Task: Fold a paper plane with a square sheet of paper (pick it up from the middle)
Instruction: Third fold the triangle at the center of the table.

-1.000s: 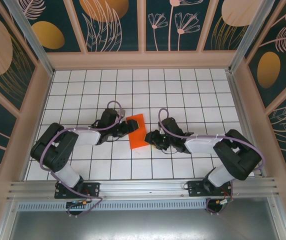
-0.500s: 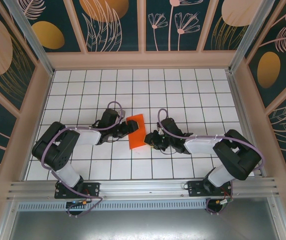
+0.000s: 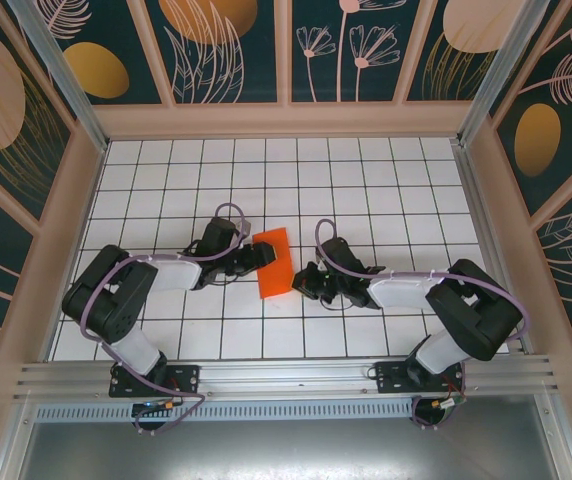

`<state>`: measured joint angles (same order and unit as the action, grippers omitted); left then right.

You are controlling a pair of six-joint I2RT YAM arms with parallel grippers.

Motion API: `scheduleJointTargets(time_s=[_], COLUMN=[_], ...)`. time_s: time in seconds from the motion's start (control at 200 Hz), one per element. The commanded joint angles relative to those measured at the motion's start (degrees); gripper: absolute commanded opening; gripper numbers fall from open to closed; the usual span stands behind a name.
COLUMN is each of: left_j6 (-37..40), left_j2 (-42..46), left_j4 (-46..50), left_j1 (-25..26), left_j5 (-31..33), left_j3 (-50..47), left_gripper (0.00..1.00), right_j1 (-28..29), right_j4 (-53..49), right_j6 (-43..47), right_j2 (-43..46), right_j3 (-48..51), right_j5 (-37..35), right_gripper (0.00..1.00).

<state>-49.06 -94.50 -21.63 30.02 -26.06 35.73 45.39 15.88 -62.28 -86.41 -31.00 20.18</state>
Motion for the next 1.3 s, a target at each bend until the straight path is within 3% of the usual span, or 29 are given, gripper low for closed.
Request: scheduleJointTargets(time_s=[0.0,0.305,0.936,1.161,1.296], left_j6=[4.4,4.5,4.6,5.0,5.1], left_j2=[2.7,-3.3,-7.5,-4.5,0.1], left_j4=[2.9,2.7,4.4,5.6,6.5], left_j1=[0.3,0.3,0.3,0.3,0.3], left_j5=[1.4,-0.3,1.8,1.9,5.8], left_j3=[3.3,5.6,5.5,7.0,7.8], left_gripper=[0.58,0.41,0.33,0.32,0.32], right_j1=[0.3,0.3,0.3,0.3,0.3], right_j4=[-4.0,-6.4,1.0,4.2,6.5], right_j6=[0.3,-1.0,3.9,4.4,3.9], right_j2=[2.1,4.7,-3.3,-9.3,-11.2], right_j3=[0.2,1.5,-7.4,-10.8,-10.9], right_j5=[-1.6,-0.1,1.4,3.5,3.5], right_gripper=[0.0,0.0,0.0,0.0,0.0])
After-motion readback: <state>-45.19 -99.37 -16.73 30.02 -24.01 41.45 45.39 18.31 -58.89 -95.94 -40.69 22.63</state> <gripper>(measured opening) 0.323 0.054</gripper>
